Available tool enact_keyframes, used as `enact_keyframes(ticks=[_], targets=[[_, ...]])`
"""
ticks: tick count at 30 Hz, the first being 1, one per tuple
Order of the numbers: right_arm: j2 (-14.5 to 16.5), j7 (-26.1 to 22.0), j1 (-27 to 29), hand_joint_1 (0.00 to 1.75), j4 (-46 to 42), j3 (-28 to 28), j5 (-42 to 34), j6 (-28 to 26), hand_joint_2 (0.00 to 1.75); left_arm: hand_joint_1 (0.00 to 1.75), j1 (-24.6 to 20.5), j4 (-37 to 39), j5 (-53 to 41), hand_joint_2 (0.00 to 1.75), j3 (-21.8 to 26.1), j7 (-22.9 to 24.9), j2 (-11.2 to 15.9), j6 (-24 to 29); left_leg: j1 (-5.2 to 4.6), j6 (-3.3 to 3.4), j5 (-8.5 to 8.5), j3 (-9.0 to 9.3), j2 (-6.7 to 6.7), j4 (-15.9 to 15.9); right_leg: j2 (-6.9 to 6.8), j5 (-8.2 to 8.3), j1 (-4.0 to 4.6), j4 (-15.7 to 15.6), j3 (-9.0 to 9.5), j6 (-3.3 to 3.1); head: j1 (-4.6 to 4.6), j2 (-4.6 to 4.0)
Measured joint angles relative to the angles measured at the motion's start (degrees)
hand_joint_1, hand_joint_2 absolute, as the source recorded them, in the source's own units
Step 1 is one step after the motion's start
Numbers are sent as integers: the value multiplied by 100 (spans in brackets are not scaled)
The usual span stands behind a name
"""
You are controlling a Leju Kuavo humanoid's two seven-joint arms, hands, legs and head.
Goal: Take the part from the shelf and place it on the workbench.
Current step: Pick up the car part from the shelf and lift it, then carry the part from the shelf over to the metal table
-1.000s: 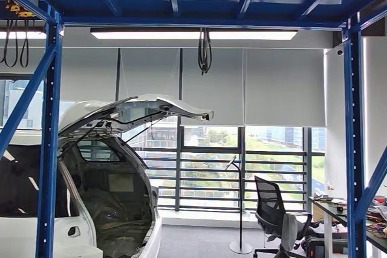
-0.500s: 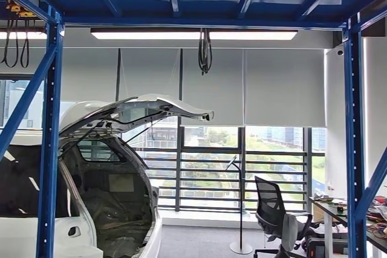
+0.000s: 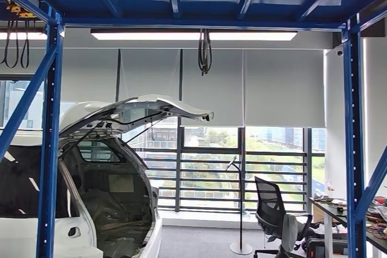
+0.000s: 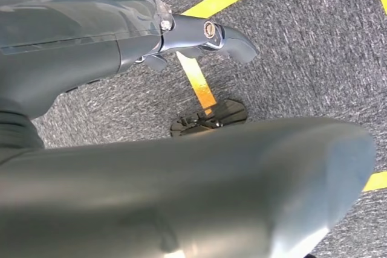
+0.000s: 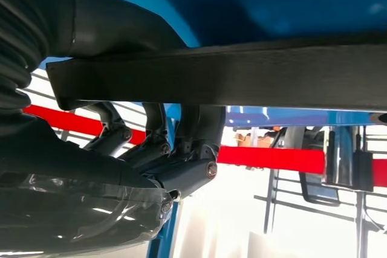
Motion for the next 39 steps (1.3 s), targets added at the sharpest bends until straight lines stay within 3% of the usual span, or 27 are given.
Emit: enact_keyframes(ticks=[3,7,15,20,23,27,33,39], targets=[[-21,-10,65,175,-89,-50,-10,-8,175,0,2,0,-43,0,0,-175,2,-7,0,0,0,0,0,0,0,0,0,0,0,0,0,0],[-51,-61,129,175,-226,-123,-15,-13,175,0,1,0,-109,175,0,-331,2,52,0,0,0,0,0,0,0,0,0,0,1,0,0,0],[-28,-344,347,175,-928,-146,-97,114,175,0,-33,0,-55,175,71,-197,-2,204,1,0,0,-4,0,0,1,0,0,1,-1,0,0,0],[134,-760,574,175,-1913,11,-783,436,175,0,-53,0,-31,175,190,-311,-4,215,3,0,0,-10,1,0,3,1,2,3,-11,-1,0,0],[286,-1093,777,175,-2704,175,-1751,616,175,0,-59,0,-38,175,269,-395,-8,288,4,-1,0,-12,0,0,2,0,2,4,-13,-1,0,0],[542,-1656,1135,175,-3931,402,-3819,1036,175,0,-67,0,-78,175,379,-409,-17,337,4,-1,0,-14,1,-1,2,-2,3,4,-15,-1,0,0],[715,-2044,1571,175,-4975,719,-7001,2238,175,0,-89,0,-98,175,544,-446,-25,330,2,0,0,-14,3,-1,5,-1,0,3,-14,-2,0,0],[610,-2323,1708,175,-5177,1248,-8492,2997,175,0,-67,0,-95,175,695,-514,-24,342,2,-1,0,-13,1,-1,1,-1,1,3,-14,-2,0,0]])
